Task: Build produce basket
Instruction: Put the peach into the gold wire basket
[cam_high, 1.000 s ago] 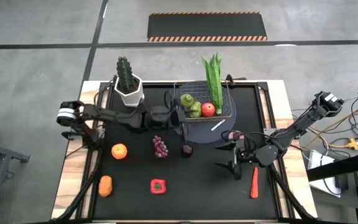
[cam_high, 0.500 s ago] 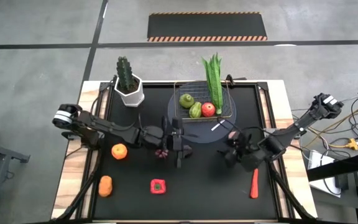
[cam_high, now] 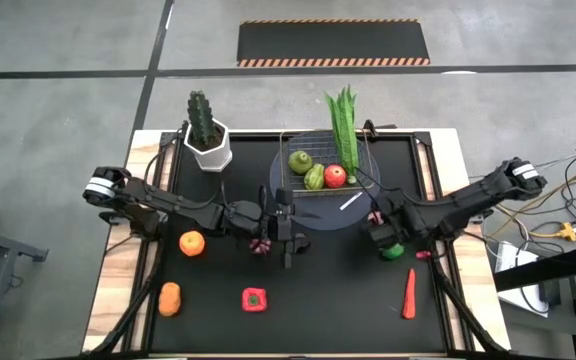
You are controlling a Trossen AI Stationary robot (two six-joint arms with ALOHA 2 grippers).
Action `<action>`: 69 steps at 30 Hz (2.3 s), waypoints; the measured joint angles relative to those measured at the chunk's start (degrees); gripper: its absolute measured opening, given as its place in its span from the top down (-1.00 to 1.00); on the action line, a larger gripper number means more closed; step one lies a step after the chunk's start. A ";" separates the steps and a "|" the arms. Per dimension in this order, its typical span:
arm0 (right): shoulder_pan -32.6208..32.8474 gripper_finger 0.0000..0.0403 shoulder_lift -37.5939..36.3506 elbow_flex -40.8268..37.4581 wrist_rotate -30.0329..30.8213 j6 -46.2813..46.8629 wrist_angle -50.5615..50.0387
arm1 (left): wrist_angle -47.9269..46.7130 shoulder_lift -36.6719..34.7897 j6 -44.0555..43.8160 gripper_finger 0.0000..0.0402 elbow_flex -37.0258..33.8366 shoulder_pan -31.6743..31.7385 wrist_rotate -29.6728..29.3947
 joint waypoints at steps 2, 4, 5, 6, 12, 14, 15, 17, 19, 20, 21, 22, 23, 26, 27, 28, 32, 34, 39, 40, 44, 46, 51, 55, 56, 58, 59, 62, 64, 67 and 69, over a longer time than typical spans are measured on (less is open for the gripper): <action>-1.62 -0.63 0.16 -0.99 -0.67 -1.28 0.03 | -0.02 0.00 0.02 -0.03 0.00 0.00 0.00; -2.73 -0.63 0.16 -1.88 -0.78 -2.55 0.25 | -0.01 0.00 0.08 -0.03 0.00 0.04 0.00; -3.15 -0.63 0.16 -2.20 -1.04 -2.94 0.38 | 0.00 0.00 0.13 -0.03 0.00 0.15 0.00; -3.41 -0.63 0.16 -2.44 -1.23 -3.36 0.84 | -0.01 0.00 0.13 -0.03 0.00 0.19 0.00; -3.53 -0.63 0.16 -3.85 -2.13 -5.10 6.60 | 0.00 0.00 0.13 -0.03 0.00 0.55 -0.02; -3.53 -0.63 0.16 -4.97 -2.27 -5.30 8.18 | 0.00 0.00 0.11 -0.03 0.00 0.68 -0.02; -3.53 -0.63 0.22 -5.53 -2.28 -5.33 8.93 | 0.02 0.00 0.11 -0.03 0.00 0.66 -0.02; -3.53 -0.63 0.25 -6.54 -2.29 -5.38 10.51 | 0.00 0.00 0.11 -0.03 0.00 0.68 -0.02; -3.53 -0.62 0.23 -7.56 -2.40 -5.40 12.04 | 0.02 0.00 0.12 -0.03 0.00 0.68 -0.02; -3.53 -0.61 0.23 -7.90 -2.52 -5.37 12.82 | 0.02 0.00 0.13 -0.03 0.00 0.68 -0.02; -3.51 -0.57 0.23 -8.08 -2.50 -5.35 13.41 | 0.02 0.00 0.23 -0.03 0.00 0.70 -0.02; -3.49 -0.53 0.23 -8.13 -2.52 -5.34 13.69 | 0.01 0.00 0.62 -0.03 0.00 0.73 -0.02; -3.49 -0.47 0.23 -8.13 -2.50 -5.33 13.73 | 0.02 0.00 0.96 -0.03 0.00 0.72 -0.02; -3.49 -0.24 0.20 -8.05 -2.47 -5.31 13.81 | 0.02 0.00 1.03 -0.03 0.00 0.74 -0.02; -3.49 -0.17 0.20 -7.98 -2.49 -5.31 13.88 | 0.02 0.00 1.03 -0.03 0.00 0.74 -0.02; -3.46 -0.10 0.20 -7.95 -2.52 -5.39 14.00 | 0.02 0.00 1.03 -0.03 0.00 0.74 -0.02; -3.29 0.01 0.20 -7.58 -2.57 -6.09 14.15 | 0.02 0.02 1.03 -0.03 0.00 0.74 -0.02; -2.82 0.00 0.00 -7.13 -2.53 -6.80 14.02 | 0.02 0.02 1.03 -0.03 0.00 0.74 -0.02; 0.45 -0.04 -2.80 -5.98 -2.40 -9.53 18.81 | 0.02 0.02 1.03 -0.03 0.00 0.74 -0.02; 1.44 -0.04 -3.75 -5.99 -1.96 -10.30 20.74 | 0.02 0.02 1.01 -0.03 0.00 0.74 -0.02; 5.76 -0.04 -7.12 -6.82 2.95 -13.92 30.66 | 0.02 0.06 1.03 -0.03 0.00 0.72 -0.02; 7.60 -0.04 -8.18 -7.74 6.11 -16.80 37.19 | 0.32 0.07 1.03 -0.03 0.00 0.69 -0.02; 10.36 -0.04 -9.35 -12.75 11.32 -27.07 59.48 | 0.10 -0.13 1.31 -0.03 0.02 0.24 -0.07; 10.77 -0.04 -9.19 -19.86 11.27 -35.00 82.54 | -0.52 -1.22 3.89 -0.07 0.02 -1.61 -3.35; 10.79 -0.04 -8.98 -21.88 11.26 -36.57 88.48 | -0.52 -1.51 4.55 -0.10 0.02 -2.40 -5.03; 10.79 -0.04 -8.68 -26.12 11.15 -39.42 100.13 | -0.51 -1.98 5.83 -0.21 -0.08 -3.98 -8.18; 10.79 -0.04 -8.49 -28.02 11.11 -40.74 105.21 | -0.38 -2.03 6.52 -0.28 -0.10 -4.68 -9.35; 10.79 -0.04 -7.55 -32.78 11.10 -44.14 120.93 | -0.61 -2.03 9.02 -0.49 -1.01 -6.75 -10.27; 10.78 -0.04 -6.61 -35.03 11.11 -45.95 128.49 | -0.52 -1.85 10.84 -0.60 -2.03 -7.79 -10.22; 10.77 -0.04 -5.69 -37.04 11.11 -47.24 134.18 | 1.31 -1.66 11.05 -0.71 -3.64 -8.22 -10.16; 10.77 -0.04 -5.17 -37.33 11.05 -47.28 135.17 | 3.68 -1.29 9.11 -0.74 -4.06 -7.92 -10.19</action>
